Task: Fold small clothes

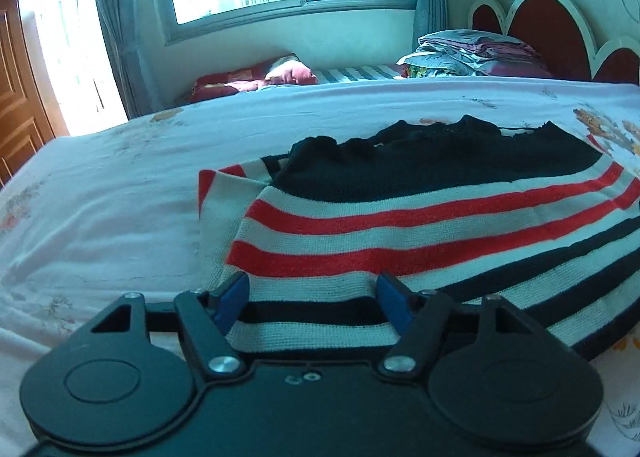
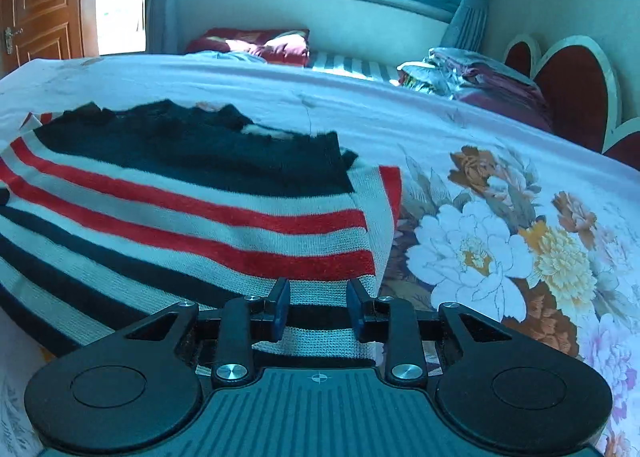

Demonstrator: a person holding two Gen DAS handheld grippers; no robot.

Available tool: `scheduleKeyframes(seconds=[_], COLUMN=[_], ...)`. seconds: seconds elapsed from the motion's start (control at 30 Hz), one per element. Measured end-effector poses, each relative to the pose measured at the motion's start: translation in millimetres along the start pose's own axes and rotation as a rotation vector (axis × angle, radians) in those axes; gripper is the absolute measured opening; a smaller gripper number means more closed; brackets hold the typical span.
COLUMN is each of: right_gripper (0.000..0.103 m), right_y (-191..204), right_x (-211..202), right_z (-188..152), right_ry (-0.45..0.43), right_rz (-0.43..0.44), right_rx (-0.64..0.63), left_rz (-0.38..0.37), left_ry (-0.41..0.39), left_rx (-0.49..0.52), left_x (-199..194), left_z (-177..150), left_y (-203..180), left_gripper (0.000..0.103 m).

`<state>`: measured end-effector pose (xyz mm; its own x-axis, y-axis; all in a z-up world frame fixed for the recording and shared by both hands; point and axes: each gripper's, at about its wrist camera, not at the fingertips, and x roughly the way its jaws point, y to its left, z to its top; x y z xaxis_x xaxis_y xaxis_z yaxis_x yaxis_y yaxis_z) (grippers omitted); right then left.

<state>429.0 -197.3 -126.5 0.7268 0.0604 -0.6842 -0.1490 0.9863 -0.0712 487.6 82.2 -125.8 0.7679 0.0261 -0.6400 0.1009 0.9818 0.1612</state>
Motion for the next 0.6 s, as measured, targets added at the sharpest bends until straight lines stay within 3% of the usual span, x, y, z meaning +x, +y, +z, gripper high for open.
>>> scheduleKeyframes(seconds=[0.07, 0.13, 0.2, 0.3, 0.43, 0.5, 0.6], right_gripper=[0.03, 0.03, 0.03, 0.03, 0.03, 0.03, 0.03], right_y=[14, 39, 73, 102, 122, 118, 102], right_x=[-16, -22, -22, -14, -26, -26, -25], right_z=[5, 7, 1, -22, -34, -32, -35], right_ry=[-0.047, -0.031, -0.012, 0.061, 0.055, 0.048, 0.058], right_rz=[0.045, 0.12, 0.144, 0.094, 0.005, 0.046, 0.041], right_rx=[0.035, 0.053, -0.016, -0.084, -0.145, -0.108, -0.088], left_rz=[-0.037, -0.077, -0.119, -0.15, -0.138, -0.133, -0.104], left_ry=[-0.033, -0.044, -0.034, -0.005, 0.015, 0.006, 0.025], left_rx=[0.01, 0.038, 0.055, 0.064, 0.049, 0.044, 0.03], left_x=[-14, -23, -27, -28, -30, -35, -33], left_z=[3, 1, -5, -17, -29, -25, -24], left_y=[-20, -44, -65, -82, -84, -84, -72], left_gripper=[0.064, 0.064, 0.064, 0.064, 0.064, 0.063, 0.062])
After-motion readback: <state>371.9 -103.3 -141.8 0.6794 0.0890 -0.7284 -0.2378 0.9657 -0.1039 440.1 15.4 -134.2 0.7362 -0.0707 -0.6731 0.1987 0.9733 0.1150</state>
